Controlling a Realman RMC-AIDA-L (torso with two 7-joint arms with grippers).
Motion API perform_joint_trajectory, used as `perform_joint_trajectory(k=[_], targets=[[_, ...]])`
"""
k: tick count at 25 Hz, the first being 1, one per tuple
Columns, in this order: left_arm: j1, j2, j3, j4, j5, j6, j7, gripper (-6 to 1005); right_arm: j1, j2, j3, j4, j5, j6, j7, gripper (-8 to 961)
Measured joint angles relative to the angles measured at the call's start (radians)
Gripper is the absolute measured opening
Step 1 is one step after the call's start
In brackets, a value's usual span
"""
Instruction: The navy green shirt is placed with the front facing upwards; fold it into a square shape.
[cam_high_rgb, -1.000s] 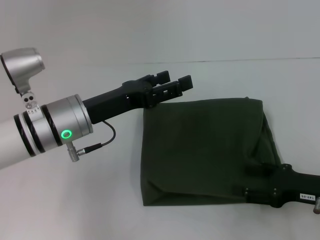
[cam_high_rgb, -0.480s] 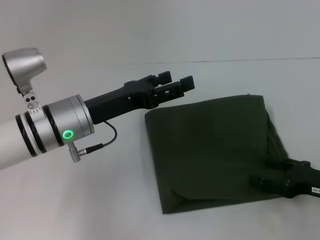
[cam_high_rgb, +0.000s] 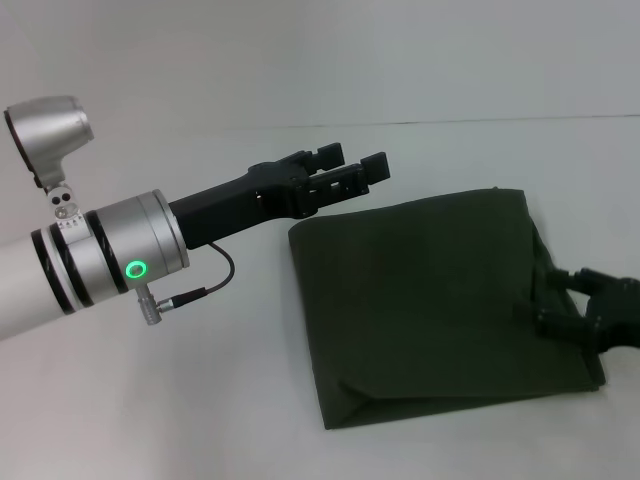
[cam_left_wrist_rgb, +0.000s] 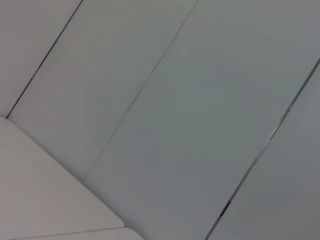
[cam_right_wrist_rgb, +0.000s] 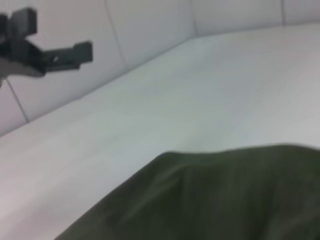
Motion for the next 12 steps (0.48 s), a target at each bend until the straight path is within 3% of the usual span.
perform_joint_trajectory(k=[12], targets=[[-0.001, 0.0, -0.003, 0.0, -0.001, 0.005, 0.0, 923, 0.125, 0.004, -0.048, 0.086, -0.009, 0.24, 0.015, 862]])
